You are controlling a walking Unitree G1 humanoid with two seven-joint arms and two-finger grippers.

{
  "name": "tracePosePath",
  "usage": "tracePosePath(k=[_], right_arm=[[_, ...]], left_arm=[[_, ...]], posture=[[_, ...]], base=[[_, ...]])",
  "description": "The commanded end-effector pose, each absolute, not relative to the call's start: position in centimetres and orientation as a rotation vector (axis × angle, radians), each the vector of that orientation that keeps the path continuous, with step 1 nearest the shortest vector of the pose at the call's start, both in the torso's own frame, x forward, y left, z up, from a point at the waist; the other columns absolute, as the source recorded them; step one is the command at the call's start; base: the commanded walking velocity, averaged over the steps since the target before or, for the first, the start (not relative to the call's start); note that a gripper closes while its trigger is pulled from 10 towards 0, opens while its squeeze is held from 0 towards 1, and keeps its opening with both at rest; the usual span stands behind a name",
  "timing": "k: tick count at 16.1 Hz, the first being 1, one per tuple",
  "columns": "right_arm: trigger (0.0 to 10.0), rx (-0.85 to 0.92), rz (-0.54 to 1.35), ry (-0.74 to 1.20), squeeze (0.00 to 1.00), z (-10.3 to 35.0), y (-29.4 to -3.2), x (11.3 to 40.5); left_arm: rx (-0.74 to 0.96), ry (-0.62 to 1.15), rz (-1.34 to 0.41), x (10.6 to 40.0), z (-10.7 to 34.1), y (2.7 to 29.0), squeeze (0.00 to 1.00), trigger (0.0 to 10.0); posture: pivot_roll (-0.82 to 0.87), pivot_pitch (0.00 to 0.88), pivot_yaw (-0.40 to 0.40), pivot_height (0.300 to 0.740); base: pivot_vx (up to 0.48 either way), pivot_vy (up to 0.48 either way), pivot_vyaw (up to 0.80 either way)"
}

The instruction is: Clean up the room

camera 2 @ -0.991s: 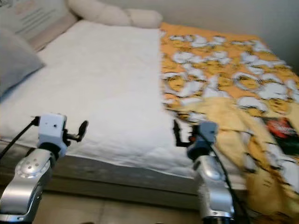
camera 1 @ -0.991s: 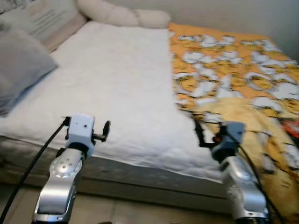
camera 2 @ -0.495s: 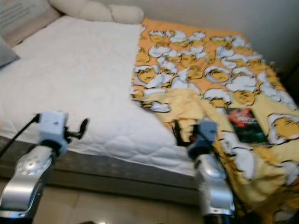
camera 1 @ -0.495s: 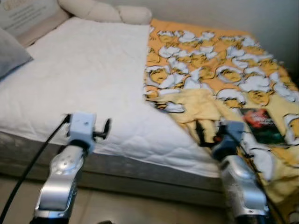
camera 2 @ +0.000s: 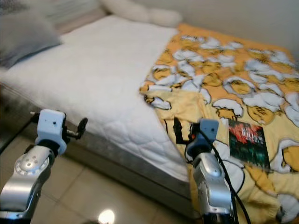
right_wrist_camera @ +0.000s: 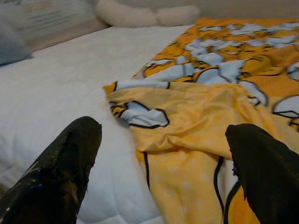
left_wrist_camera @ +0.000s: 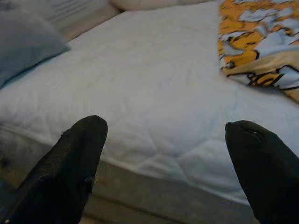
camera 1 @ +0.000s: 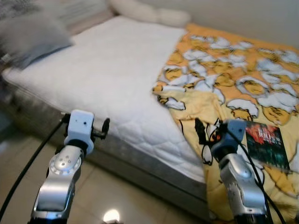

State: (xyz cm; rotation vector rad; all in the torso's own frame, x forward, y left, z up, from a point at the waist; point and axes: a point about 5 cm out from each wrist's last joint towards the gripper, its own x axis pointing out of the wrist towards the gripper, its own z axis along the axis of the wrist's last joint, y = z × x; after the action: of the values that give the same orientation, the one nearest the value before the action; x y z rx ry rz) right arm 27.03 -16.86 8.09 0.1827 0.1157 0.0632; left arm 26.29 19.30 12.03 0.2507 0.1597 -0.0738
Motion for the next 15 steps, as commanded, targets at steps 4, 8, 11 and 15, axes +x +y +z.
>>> tracePosePath(k=[4, 8, 11, 15], right_arm=[[10.0, 0.186, 0.065, 0.119, 1.0, 8.0, -16.6, 27.1], [10.0, 0.191, 0.06, 0.131, 1.0, 7.8, -16.6, 27.1], [10.0, 0.201, 0.087, 0.134, 1.0, 7.7, -16.3, 27.0], [10.0, 0.206, 0.145, 0.151, 1.0, 7.5, -15.5, 26.8]], left_arm=[[0.268, 0.163, -0.074, 26.2, 12.1, 19.4, 1.0, 10.0], [0.277, 0.161, -0.081, 26.3, 12.2, 19.4, 1.0, 10.0], [0.281, 0.161, -0.086, 26.3, 12.2, 19.3, 1.0, 10.0], [0.287, 0.164, -0.094, 26.2, 12.1, 19.2, 1.0, 10.0]], posture=[[0.01, 0.0, -0.052, 0.74], [0.01, 0.0, -0.051, 0.74], [0.01, 0.0, -0.052, 0.74], [0.01, 0.0, -0.053, 0.74]], base=[[0.0, -0.48, 0.4], [0.0, -0.48, 0.0], [0.0, -0.48, 0.2], [0.0, -0.48, 0.8]])
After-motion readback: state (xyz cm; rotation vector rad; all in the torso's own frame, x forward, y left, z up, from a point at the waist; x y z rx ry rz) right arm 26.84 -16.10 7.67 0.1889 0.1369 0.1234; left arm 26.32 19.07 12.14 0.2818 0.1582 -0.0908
